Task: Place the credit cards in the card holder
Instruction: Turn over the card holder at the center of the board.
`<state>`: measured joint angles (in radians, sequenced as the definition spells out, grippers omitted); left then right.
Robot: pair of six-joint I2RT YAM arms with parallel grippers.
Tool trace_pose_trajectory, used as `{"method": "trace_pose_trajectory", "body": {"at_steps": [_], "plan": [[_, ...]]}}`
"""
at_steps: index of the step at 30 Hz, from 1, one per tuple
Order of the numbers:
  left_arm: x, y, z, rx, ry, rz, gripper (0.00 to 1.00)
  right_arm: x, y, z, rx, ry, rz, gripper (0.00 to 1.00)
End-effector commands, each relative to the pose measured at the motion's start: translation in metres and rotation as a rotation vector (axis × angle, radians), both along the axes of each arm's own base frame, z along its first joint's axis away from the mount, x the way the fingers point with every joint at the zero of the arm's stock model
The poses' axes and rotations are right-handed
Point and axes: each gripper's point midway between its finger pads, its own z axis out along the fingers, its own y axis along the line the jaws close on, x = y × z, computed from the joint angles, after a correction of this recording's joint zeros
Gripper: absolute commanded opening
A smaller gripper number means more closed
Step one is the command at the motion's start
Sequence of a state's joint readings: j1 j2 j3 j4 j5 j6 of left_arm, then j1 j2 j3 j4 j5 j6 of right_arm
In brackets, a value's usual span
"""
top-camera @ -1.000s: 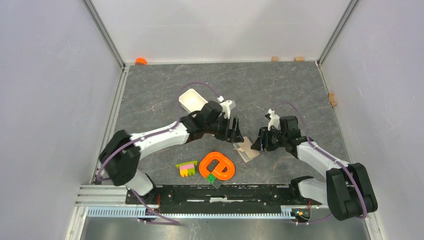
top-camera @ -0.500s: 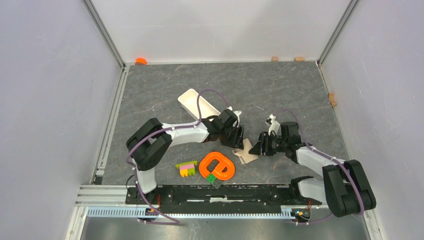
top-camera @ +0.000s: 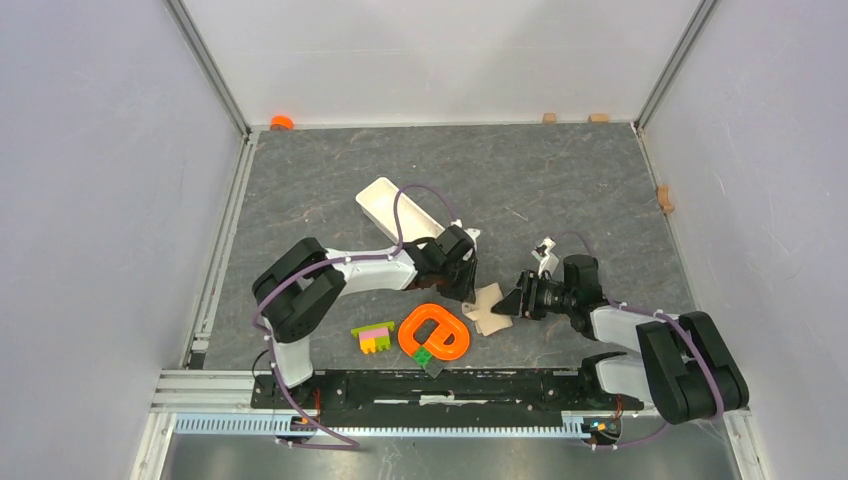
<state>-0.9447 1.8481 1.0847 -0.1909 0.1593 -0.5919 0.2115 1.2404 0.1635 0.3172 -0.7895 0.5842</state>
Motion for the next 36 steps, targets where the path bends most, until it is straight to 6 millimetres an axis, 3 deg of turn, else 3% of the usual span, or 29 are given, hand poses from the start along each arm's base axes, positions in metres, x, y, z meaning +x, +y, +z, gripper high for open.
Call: {"method": "trace_pose_trajectory", "body": {"at_steps": [1,5,7,9,12,16,18,21,25,28,36], "plan": [[-0.006,0.011,-0.011,0.035,-0.018,0.001,0.21,-0.010,-0.003,-0.017,-0.020,0.062,-0.026,0.52],[-0.006,0.011,-0.010,0.020,-0.030,0.006,0.20,-0.008,0.001,-0.013,0.006,0.045,-0.022,0.46],[-0.006,0.006,-0.005,-0.018,-0.036,0.001,0.20,-0.005,0.005,-0.007,0.030,0.027,-0.016,0.35],[-0.004,-0.001,0.006,-0.062,-0.050,-0.003,0.22,0.000,0.007,-0.001,0.038,0.013,-0.016,0.18],[0.010,-0.007,0.038,-0.095,-0.125,0.002,0.40,0.016,0.006,0.010,0.009,-0.026,-0.018,0.01],[0.034,0.000,0.103,-0.129,-0.276,0.034,0.62,0.050,-0.010,0.024,-0.154,-0.119,-0.044,0.00],[0.040,0.012,0.128,-0.140,-0.312,0.055,0.69,0.067,-0.030,0.028,-0.309,-0.150,-0.084,0.00],[0.043,0.035,0.150,-0.163,-0.323,0.084,0.74,0.090,-0.066,0.043,-0.531,-0.225,-0.166,0.00],[0.043,0.064,0.163,-0.211,-0.296,0.117,0.75,0.109,-0.101,0.064,-0.750,-0.305,-0.245,0.00],[0.043,0.082,0.171,-0.243,-0.295,0.137,0.76,0.114,-0.117,0.071,-0.924,-0.327,-0.272,0.00],[0.035,0.113,0.185,-0.255,-0.282,0.130,0.77,0.107,-0.105,0.061,-1.235,-0.348,-0.226,0.00]]}}
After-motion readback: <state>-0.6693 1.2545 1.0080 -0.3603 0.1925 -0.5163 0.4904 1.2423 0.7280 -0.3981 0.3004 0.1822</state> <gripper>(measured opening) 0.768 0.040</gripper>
